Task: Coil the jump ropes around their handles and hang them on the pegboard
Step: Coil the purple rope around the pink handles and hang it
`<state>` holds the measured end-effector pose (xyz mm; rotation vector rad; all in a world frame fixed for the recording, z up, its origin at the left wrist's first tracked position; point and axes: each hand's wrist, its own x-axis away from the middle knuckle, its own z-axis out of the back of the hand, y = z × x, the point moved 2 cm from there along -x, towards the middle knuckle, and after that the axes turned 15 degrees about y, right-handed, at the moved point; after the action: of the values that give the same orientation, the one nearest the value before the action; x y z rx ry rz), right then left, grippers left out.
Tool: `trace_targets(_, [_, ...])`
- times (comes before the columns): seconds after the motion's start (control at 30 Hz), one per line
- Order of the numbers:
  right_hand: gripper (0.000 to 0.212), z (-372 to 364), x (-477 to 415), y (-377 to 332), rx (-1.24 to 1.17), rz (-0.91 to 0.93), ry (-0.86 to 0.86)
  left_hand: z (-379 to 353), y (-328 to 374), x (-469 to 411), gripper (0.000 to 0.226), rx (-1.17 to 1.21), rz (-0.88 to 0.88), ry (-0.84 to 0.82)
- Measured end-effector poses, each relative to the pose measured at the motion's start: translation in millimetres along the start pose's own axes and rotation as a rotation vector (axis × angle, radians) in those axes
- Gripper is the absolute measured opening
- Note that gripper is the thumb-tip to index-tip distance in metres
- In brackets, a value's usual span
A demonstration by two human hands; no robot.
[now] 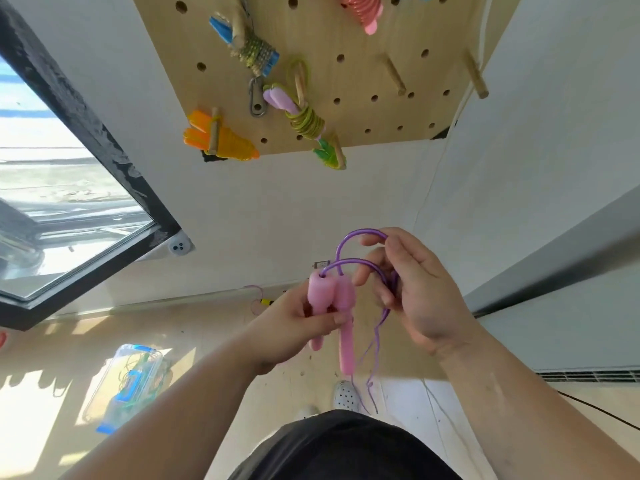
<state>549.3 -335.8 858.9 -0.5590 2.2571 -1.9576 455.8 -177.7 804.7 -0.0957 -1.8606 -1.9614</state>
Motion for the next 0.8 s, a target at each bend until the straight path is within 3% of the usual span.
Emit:
trace_targets(0.1, [0.03, -9, 11, -5, 0.004, -0.028, -0.008, -3, -3, 8, 0.042, 0.126, 0.044, -0.082])
trace_targets(0.17, [0.027, -14, 19, -5, 0.038, -0.032, -0.014, -3, -8, 9, 0.038, 0.152, 0.067, -0.084])
trace_targets(0.4, [0.022, -4, 24, -5, 0.24, -0.022, 0.059, 14, -19, 17, 0.029, -0.035, 0.085, -0.056])
trace_targets(0.47, [0.024, 0, 23, -2, 0.359, -0.038, 0.065, 19, -20, 18, 0.037, -0.055, 0.072, -0.017])
trace_targets(0.63, [0.019, 5, 24, 7, 0.565, 0.052, -0.045, 21, -24, 16, 0.044, -0.101, 0.066, 0.101])
trace_targets(0.8, [0.026, 5, 34, 7, 0.738, 0.2, -0.181, 5, -6, 23, 0.05, 0.093, -0.008, 0.2])
